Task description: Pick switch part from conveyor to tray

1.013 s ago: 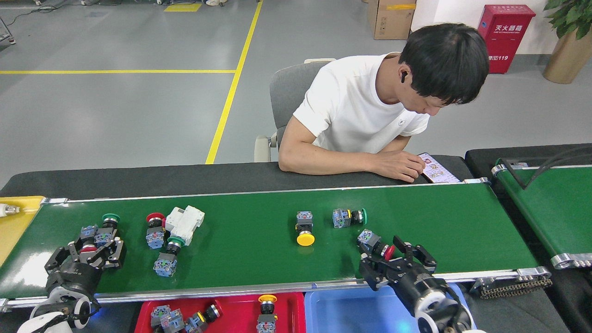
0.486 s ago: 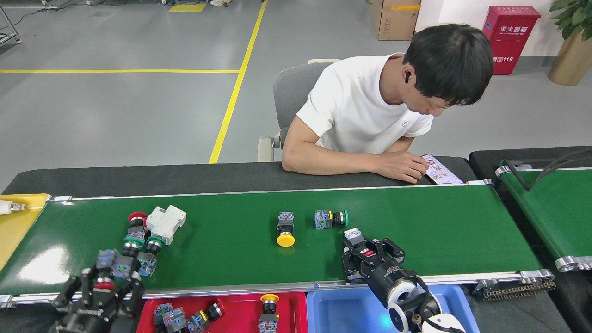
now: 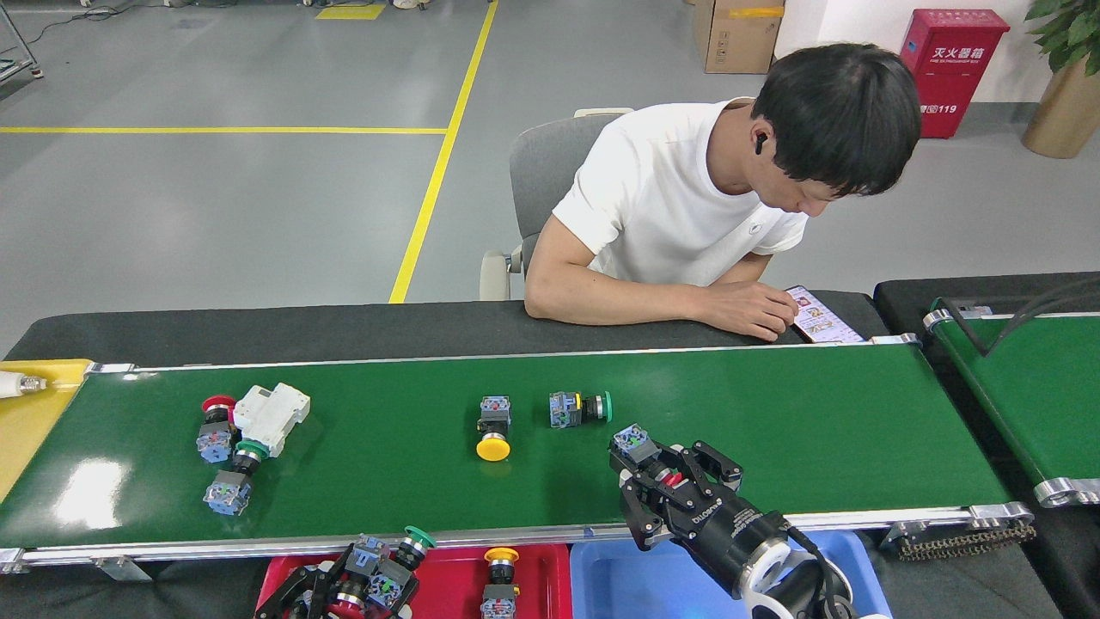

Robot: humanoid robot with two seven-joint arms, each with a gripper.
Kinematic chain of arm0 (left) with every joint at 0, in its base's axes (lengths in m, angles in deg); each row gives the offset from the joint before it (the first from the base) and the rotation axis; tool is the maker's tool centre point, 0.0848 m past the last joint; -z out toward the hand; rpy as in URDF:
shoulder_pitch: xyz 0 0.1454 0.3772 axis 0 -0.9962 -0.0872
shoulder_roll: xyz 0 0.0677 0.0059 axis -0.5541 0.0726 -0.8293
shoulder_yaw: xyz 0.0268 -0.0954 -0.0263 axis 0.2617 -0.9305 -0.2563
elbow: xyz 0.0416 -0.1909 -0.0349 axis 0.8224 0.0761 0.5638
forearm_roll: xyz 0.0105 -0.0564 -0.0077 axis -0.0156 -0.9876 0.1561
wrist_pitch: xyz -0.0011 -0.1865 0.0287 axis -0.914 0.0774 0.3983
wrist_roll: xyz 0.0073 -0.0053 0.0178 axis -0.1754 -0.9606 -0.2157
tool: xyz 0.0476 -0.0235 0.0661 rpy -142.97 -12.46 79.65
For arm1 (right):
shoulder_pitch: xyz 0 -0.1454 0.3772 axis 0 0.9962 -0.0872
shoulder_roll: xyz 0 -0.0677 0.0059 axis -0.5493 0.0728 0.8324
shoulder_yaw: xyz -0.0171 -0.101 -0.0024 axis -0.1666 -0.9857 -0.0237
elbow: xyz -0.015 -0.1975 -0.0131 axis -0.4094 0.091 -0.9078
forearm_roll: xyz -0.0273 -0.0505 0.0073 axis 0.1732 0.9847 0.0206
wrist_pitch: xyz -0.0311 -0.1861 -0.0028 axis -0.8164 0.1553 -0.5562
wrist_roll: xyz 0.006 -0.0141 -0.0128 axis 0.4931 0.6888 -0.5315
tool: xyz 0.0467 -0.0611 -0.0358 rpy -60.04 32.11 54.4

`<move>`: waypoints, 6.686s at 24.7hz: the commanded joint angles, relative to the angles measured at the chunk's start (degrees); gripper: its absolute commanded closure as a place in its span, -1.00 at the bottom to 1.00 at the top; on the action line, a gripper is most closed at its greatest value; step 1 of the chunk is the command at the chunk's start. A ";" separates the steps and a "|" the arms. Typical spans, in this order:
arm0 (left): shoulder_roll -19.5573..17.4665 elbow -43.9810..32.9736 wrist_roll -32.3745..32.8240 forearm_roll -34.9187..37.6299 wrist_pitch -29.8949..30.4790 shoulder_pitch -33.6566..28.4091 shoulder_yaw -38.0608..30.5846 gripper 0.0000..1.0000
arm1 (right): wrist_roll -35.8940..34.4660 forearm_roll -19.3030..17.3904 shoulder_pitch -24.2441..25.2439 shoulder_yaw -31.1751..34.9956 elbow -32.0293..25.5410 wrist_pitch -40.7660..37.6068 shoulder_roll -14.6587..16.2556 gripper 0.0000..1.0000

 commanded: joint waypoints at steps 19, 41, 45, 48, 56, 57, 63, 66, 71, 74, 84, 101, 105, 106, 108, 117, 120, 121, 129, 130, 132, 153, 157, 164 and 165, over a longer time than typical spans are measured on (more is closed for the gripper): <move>4.26 0.49 2.51 -21.85 -0.36 -6.63 -25.84 -1.00 | 1.18 1.56 2.29 -3.77 -2.18 -7.72 -6.70 -0.94; 4.87 13.59 6.56 -6.29 -0.89 16.31 -11.87 -1.00 | -21.32 5.78 15.83 29.01 -2.62 3.18 0.42 -0.92; 4.96 18.60 6.56 -4.53 -0.98 21.06 -11.69 -1.00 | -21.32 5.78 15.83 29.01 -2.27 2.83 0.42 -0.93; 4.70 21.50 6.56 -4.53 -1.07 23.25 -11.78 -1.00 | -21.41 5.69 15.57 29.01 -2.01 2.65 0.60 -0.93; 1.79 38.90 3.13 -2.07 -4.23 35.21 -11.78 -0.44 | -21.41 5.69 15.48 28.92 -1.13 2.57 0.69 -0.94; 0.92 40.13 1.72 -1.90 -4.32 35.47 -11.69 0.07 | -21.24 5.69 15.13 28.92 -0.87 2.57 0.77 -0.94; -0.58 38.82 -0.39 -4.18 -2.74 32.31 -12.57 0.91 | -20.97 5.78 14.69 28.84 -0.69 2.57 0.77 -0.94; -1.28 29.15 -0.48 -6.73 -1.86 26.07 -12.75 0.90 | -21.06 5.78 14.86 28.84 -0.69 2.65 0.77 -0.94; -1.02 8.32 -0.65 -7.96 -1.16 9.98 -13.54 0.90 | -20.97 5.78 15.04 28.66 -0.60 2.57 0.86 -0.94; -0.58 -1.35 -3.11 -7.70 -1.24 -0.83 -12.83 0.90 | -20.97 5.69 15.04 28.66 -0.60 2.57 0.86 -0.94; -0.75 -1.09 -9.53 -4.71 -1.16 -10.23 -8.70 -0.17 | -20.97 5.69 15.04 28.66 -0.43 2.21 0.77 -0.94; 5.22 0.41 0.93 -22.90 -1.07 -9.88 -29.97 -1.00 | -20.89 5.69 15.04 28.66 -0.51 0.90 0.42 -0.94; 4.52 1.55 0.93 -23.08 -1.07 -9.00 -31.91 -1.00 | -20.89 5.60 14.95 28.75 -0.43 1.07 0.60 -0.94; 4.26 1.64 0.93 -22.90 -1.33 -8.48 -31.91 -1.00 | -20.89 5.60 15.04 28.75 -0.43 1.07 0.60 -0.94; 3.11 3.22 1.90 -22.02 -1.77 -4.26 -31.20 -1.00 | -20.89 5.52 15.04 29.19 -0.25 1.07 0.69 -0.94; -7.08 32.12 3.30 -14.55 -5.02 19.03 -31.38 -1.00 | -20.89 4.55 14.51 29.19 2.91 0.81 0.77 -0.97; -11.83 42.06 1.02 -14.64 -5.99 23.16 -31.29 -1.00 | -20.97 3.58 13.55 29.10 4.14 -1.47 0.77 -0.97; -12.62 43.82 0.67 -14.64 -5.90 24.13 -31.29 -1.00 | -20.97 3.50 13.37 29.10 4.50 -2.09 0.77 -0.97; -16.84 57.18 -4.08 -14.46 -6.25 33.54 -26.37 -1.00 | -20.97 3.32 12.67 29.10 5.55 -5.34 0.77 -0.97; -17.10 57.80 -4.08 -14.55 -6.34 34.41 -25.93 -1.00 | -21.06 3.32 12.58 29.10 5.55 -5.52 0.77 -0.97; -17.37 58.68 -4.08 -14.46 -6.43 35.82 -25.23 -1.00 | -20.97 3.32 12.40 29.01 5.55 -6.05 0.77 -0.97; -19.04 59.03 -7.68 -17.54 -3.35 33.62 -18.37 0.89 | -20.97 3.32 11.35 28.48 5.99 -6.93 0.86 -0.97; -17.98 52.17 -7.51 -17.72 -3.35 29.32 -19.95 0.89 | -20.97 3.32 11.61 28.48 6.08 -6.93 0.86 -0.97; -13.23 15.79 -6.98 -20.35 -2.56 4.53 -24.17 0.88 | -20.97 3.32 11.61 28.48 6.25 -7.01 0.86 -0.97; -12.09 10.07 -6.98 -20.35 -2.39 0.66 -24.17 0.87 | -20.97 3.32 11.61 28.66 6.17 -7.01 0.86 -0.97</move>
